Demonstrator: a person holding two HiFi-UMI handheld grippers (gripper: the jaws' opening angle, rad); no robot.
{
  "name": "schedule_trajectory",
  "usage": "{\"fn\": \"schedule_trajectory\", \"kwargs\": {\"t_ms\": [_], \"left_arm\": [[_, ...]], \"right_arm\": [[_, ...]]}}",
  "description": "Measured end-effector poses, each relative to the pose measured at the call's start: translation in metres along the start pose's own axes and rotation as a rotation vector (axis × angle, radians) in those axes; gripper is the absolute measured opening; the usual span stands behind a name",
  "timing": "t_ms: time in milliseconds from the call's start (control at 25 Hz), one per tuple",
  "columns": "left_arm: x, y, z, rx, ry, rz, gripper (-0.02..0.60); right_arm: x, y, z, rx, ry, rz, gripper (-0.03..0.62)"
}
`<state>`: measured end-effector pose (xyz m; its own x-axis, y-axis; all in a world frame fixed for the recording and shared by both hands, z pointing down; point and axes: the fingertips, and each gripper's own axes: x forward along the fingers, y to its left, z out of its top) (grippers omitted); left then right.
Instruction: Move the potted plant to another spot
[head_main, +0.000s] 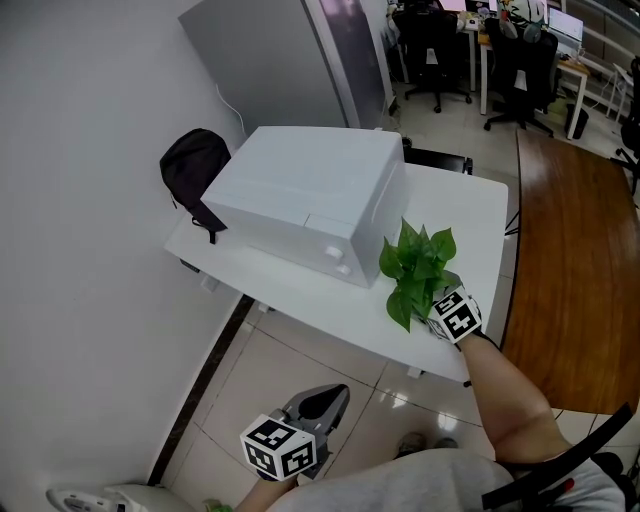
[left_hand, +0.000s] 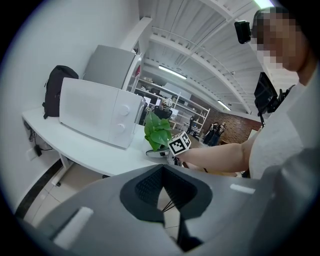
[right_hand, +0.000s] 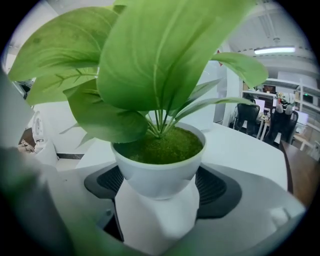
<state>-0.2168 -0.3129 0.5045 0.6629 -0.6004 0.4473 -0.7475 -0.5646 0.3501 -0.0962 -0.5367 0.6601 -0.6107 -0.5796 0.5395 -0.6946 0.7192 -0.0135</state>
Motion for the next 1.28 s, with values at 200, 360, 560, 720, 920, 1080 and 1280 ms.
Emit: {"fn": "schedule_trajectory", "kwargs": {"t_ms": [200,360,560,720,920,1080,1280], "left_arm": [[0.001,-0.001,-0.002,-0.002,0.006,-0.002,-0.006],[0.001,-0.001,-0.001,0.001,0.005,-0.002,-0.006],[0.004,-0.004,-0.002,0.009,0.007,-0.006,-0.006],[0.007,-0.008,-0.001,0.015,0.007,-0.013,-0.006],[0.016,-0.018,0.001,0.026,0.017,-0.034,-0.006],[0.031,-0.033,0.006,0.045,0.023,-0.070,-0.006],[0.053,-0.059,0.010,0.076,0.038,-0.137,-0.006]], "right_arm": [[-0.001,-0.001,0.001,-0.005,-0.003,-0.010,0.445],[-0.001,-0.004,-0.001,-0.023,-0.002,-0.027,0.443],[-0.004,-0.007,-0.003,-0.012,-0.003,-0.034,0.442],[-0.009,-0.012,-0.004,-0.008,-0.011,-0.041,0.442],[-0.027,-0.024,-0.005,-0.004,-0.026,-0.068,0.440],[-0.051,-0.041,-0.008,0.012,-0.039,-0.101,0.440],[-0.087,-0.068,-0.020,0.039,-0.048,-0.159,0.440]]}}
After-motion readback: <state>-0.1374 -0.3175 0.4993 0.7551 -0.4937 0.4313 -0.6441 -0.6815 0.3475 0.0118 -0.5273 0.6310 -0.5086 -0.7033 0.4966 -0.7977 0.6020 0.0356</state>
